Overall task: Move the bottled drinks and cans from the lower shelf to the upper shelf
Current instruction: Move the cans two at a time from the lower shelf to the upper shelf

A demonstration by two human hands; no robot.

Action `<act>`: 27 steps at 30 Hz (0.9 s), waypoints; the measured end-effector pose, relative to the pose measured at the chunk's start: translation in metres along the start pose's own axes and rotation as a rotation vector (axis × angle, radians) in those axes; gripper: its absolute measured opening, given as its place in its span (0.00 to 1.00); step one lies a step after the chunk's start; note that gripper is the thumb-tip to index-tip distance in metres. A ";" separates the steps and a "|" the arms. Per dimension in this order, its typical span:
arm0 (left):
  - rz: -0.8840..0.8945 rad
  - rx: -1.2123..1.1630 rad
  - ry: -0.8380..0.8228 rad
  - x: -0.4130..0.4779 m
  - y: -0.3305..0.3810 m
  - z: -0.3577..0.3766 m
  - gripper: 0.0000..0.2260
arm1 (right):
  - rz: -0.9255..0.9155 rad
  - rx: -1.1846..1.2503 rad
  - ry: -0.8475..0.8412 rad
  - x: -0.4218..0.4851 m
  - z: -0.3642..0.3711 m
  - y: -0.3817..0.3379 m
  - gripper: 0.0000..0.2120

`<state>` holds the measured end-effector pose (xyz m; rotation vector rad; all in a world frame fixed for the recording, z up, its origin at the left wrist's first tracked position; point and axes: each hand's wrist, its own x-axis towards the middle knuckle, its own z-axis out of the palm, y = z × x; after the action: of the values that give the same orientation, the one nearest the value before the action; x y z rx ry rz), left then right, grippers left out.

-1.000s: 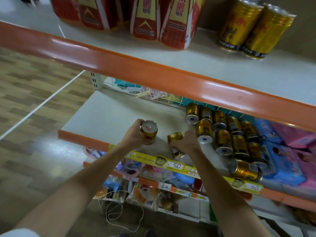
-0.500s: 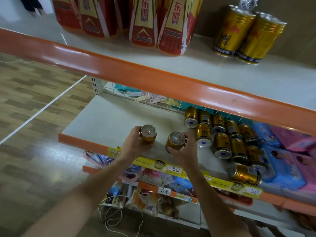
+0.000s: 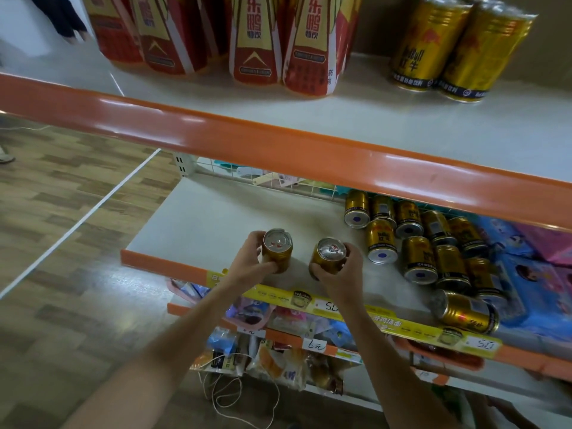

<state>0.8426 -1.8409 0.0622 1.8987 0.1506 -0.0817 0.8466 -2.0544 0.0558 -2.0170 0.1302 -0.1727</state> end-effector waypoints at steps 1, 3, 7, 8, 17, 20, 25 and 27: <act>-0.010 -0.008 -0.005 0.001 0.001 -0.002 0.33 | 0.002 0.010 -0.005 0.000 0.001 0.000 0.36; -0.013 -0.005 0.012 0.005 0.003 -0.002 0.33 | 0.003 0.017 -0.022 0.003 0.002 0.000 0.35; 0.024 0.034 0.105 0.010 0.005 0.008 0.33 | 0.020 0.044 -0.075 0.006 -0.002 -0.001 0.36; 0.038 0.048 0.129 0.013 0.005 0.011 0.34 | 0.025 0.065 -0.090 0.006 -0.002 -0.001 0.37; 0.088 0.124 0.200 0.027 0.006 0.034 0.34 | 0.051 0.186 -0.181 0.015 -0.002 0.000 0.33; 0.101 0.133 0.208 0.029 0.006 0.035 0.35 | 0.059 0.221 -0.209 0.017 0.000 -0.001 0.34; 0.042 0.055 0.219 0.032 0.003 0.040 0.34 | 0.080 0.270 -0.222 0.015 0.006 0.002 0.43; 0.000 -0.026 0.202 0.033 0.001 0.042 0.34 | 0.082 0.264 -0.227 0.012 0.010 0.002 0.48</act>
<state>0.8760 -1.8787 0.0452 1.8788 0.2872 0.1126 0.8606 -2.0488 0.0510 -1.7507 0.0429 0.0877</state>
